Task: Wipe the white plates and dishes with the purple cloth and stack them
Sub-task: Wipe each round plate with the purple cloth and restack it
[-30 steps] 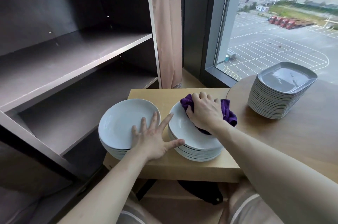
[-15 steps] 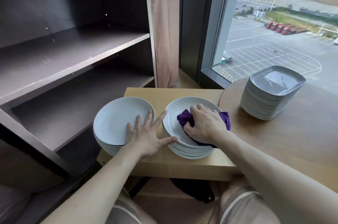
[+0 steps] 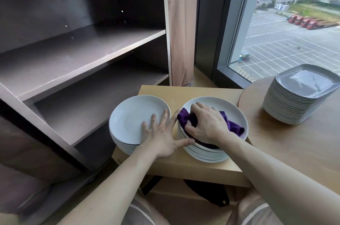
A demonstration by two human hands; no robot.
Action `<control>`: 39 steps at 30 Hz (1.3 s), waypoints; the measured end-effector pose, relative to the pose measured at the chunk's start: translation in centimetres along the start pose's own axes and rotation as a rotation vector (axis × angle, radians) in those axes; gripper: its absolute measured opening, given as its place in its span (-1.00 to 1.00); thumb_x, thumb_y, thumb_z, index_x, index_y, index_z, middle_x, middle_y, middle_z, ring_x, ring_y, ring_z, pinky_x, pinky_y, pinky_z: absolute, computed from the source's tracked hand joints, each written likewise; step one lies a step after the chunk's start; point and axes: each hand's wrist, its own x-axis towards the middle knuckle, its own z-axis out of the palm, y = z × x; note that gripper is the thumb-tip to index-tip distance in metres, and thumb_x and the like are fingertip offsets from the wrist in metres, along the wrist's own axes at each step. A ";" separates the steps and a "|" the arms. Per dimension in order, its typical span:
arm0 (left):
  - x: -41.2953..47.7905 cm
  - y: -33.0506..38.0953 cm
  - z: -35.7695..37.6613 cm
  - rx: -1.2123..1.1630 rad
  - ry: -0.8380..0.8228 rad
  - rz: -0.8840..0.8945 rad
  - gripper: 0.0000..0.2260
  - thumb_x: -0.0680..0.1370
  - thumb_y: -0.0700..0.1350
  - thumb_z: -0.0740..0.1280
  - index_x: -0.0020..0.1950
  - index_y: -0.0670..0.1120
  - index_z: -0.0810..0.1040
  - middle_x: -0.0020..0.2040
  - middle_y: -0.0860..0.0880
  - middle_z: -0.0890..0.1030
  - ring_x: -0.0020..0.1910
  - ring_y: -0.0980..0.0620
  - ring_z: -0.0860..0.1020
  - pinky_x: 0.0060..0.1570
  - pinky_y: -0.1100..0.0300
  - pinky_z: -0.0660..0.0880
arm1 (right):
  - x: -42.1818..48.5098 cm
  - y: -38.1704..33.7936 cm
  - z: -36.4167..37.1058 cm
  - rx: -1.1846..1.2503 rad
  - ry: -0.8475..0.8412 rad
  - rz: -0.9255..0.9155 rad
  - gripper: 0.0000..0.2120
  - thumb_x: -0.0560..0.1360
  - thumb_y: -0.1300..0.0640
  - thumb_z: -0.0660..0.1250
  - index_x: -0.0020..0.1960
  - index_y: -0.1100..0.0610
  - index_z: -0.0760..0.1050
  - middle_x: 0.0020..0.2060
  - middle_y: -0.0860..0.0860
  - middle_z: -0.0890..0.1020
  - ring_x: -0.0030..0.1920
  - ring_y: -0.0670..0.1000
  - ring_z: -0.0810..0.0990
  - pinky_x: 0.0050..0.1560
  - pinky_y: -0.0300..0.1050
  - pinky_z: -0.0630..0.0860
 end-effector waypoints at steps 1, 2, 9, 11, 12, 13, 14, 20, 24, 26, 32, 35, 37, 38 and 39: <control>0.1 0.0 0.0 0.005 -0.007 -0.004 0.01 0.18 0.76 -0.17 0.49 0.39 -0.49 0.67 0.07 -0.30 0.65 -0.24 -0.19 0.50 -0.37 -0.13 | 0.3 0.1 0.2 -0.014 0.008 0.002 -0.69 0.46 -0.25 0.18 -0.19 -0.01 0.27 -0.28 -0.13 0.35 -0.24 0.01 0.40 -0.13 0.01 0.35; 0.1 -0.1 0.1 0.010 -0.013 -0.007 0.03 0.17 0.77 -0.19 0.51 0.36 -0.47 0.66 0.07 -0.30 0.65 -0.24 -0.20 0.50 -0.37 -0.13 | 0.6 0.2 0.3 -0.028 0.022 0.012 -0.69 0.46 -0.25 0.18 -0.18 -0.02 0.27 -0.27 -0.13 0.36 -0.23 0.01 0.40 -0.13 0.00 0.33; 0.2 -0.1 0.3 -0.013 0.020 0.020 -0.07 0.22 0.76 -0.15 0.44 0.47 -0.50 0.67 0.03 -0.28 0.64 -0.29 -0.17 0.48 -0.41 -0.11 | 2.5 -0.3 1.4 -0.109 0.125 0.245 -0.68 0.51 -0.23 0.08 -0.06 0.02 0.32 -0.11 -0.01 0.48 -0.03 0.11 0.48 0.01 0.11 0.35; 0.1 -0.2 0.2 0.004 0.017 0.020 -0.10 0.23 0.75 -0.15 0.42 0.50 -0.50 0.67 0.02 -0.29 0.64 -0.29 -0.17 0.48 -0.41 -0.11 | 2.6 -0.4 1.5 -0.132 0.119 0.247 -0.68 0.52 -0.23 0.06 -0.03 0.02 0.33 -0.07 0.02 0.52 0.00 0.13 0.50 0.02 0.13 0.36; 0.1 -0.1 0.2 0.007 0.013 0.017 -0.11 0.24 0.75 -0.15 0.42 0.51 -0.49 0.67 0.02 -0.29 0.64 -0.29 -0.17 0.48 -0.41 -0.11 | 2.5 -0.3 1.5 -0.138 0.115 0.240 -0.68 0.52 -0.23 0.06 -0.02 0.02 0.33 -0.06 0.02 0.53 0.01 0.14 0.51 0.02 0.13 0.36; 0.1 -0.1 0.1 0.006 0.009 0.014 -0.11 0.24 0.75 -0.14 0.42 0.51 -0.48 0.67 0.02 -0.29 0.64 -0.29 -0.17 0.48 -0.41 -0.11 | 2.5 -0.2 1.5 -0.142 0.114 0.240 -0.67 0.53 -0.23 0.06 0.00 0.02 0.34 -0.05 0.03 0.54 0.01 0.15 0.52 0.02 0.14 0.36; 0.1 0.0 0.1 0.004 0.004 0.012 -0.12 0.25 0.75 -0.14 0.43 0.51 -0.48 0.67 0.03 -0.28 0.64 -0.28 -0.17 0.48 -0.40 -0.12 | 2.5 0.1 1.4 -0.145 0.117 0.257 -0.67 0.53 -0.22 0.06 0.01 0.03 0.35 -0.04 0.03 0.54 0.02 0.16 0.52 0.03 0.14 0.35; -0.1 0.0 -0.2 0.014 -0.007 -0.001 -0.08 0.19 0.76 -0.19 0.44 0.50 -0.46 0.67 0.04 -0.28 0.64 -0.28 -0.17 0.48 -0.41 -0.11 | 1.9 2.4 -0.2 -0.209 0.094 0.491 -0.69 0.55 -0.13 0.11 0.09 0.07 0.40 0.06 0.12 0.54 0.11 0.21 0.49 0.19 0.21 0.33; 0.2 0.1 -0.1 0.009 -0.012 -0.003 -0.11 0.20 0.76 -0.18 0.40 0.52 -0.49 0.68 0.04 -0.27 0.64 -0.28 -0.16 0.48 -0.41 -0.11 | 0.2 2.6 -1.2 -0.213 0.044 0.486 -0.64 0.54 -0.15 0.12 0.16 0.08 0.40 0.12 0.12 0.52 0.17 0.19 0.50 0.23 0.20 0.32; 0.2 -0.1 0.0 0.011 -0.004 -0.005 -0.12 0.21 0.76 -0.17 0.40 0.53 -0.49 0.68 0.04 -0.26 0.64 -0.28 -0.15 0.47 -0.41 -0.11 | -1.0 2.2 -1.7 -0.200 0.009 0.460 -0.63 0.54 -0.17 0.12 0.18 0.07 0.39 0.16 0.11 0.51 0.20 0.18 0.49 0.24 0.19 0.32; 0.2 0.3 -0.4 0.021 -0.023 -0.020 -0.05 0.13 0.76 -0.22 0.45 0.51 -0.43 0.68 0.02 -0.24 0.64 -0.29 -0.13 0.47 -0.42 -0.07 | -4.1 0.5 -3.3 -0.219 -0.230 0.278 -0.51 0.46 -0.31 0.05 0.23 -0.01 0.30 0.11 0.07 0.44 0.12 0.21 0.46 0.15 0.26 0.31; -0.1 0.6 -0.7 0.009 -0.048 -0.031 -0.07 0.18 0.73 -0.16 0.47 0.49 -0.41 0.68 0.00 -0.25 0.64 -0.31 -0.13 0.48 -0.43 -0.08 | -5.0 0.2 -3.8 -0.264 -0.288 0.225 -0.44 0.43 -0.36 0.08 0.28 -0.04 0.27 0.12 0.05 0.41 0.14 0.23 0.46 0.13 0.26 0.32; -0.3 0.7 -0.7 0.010 -0.043 -0.023 -0.07 0.21 0.72 -0.16 0.50 0.46 -0.39 0.68 -0.02 -0.26 0.64 -0.31 -0.15 0.48 -0.43 -0.11 | -5.3 0.3 -3.9 -0.248 -0.262 0.204 -0.48 0.43 -0.35 0.11 0.24 -0.04 0.27 0.11 0.04 0.43 0.11 0.22 0.48 0.08 0.22 0.32; -0.5 0.7 -0.9 0.031 -0.027 -0.012 -0.06 0.23 0.70 -0.18 0.53 0.43 -0.36 0.68 -0.04 -0.26 0.64 -0.31 -0.16 0.48 -0.42 -0.14 | -5.4 0.4 -3.9 -0.228 -0.247 0.201 -0.51 0.43 -0.34 0.12 0.22 -0.05 0.26 0.09 0.03 0.43 0.09 0.21 0.48 0.07 0.20 0.32; -0.7 0.9 -1.0 0.070 0.006 0.015 -0.05 0.27 0.68 -0.19 0.59 0.36 -0.29 0.68 -0.07 -0.23 0.64 -0.28 -0.16 0.48 -0.40 -0.18 | -5.4 0.5 -3.9 -0.204 -0.235 0.204 -0.53 0.43 -0.34 0.13 0.19 -0.06 0.25 0.07 0.03 0.44 0.06 0.20 0.48 0.06 0.18 0.34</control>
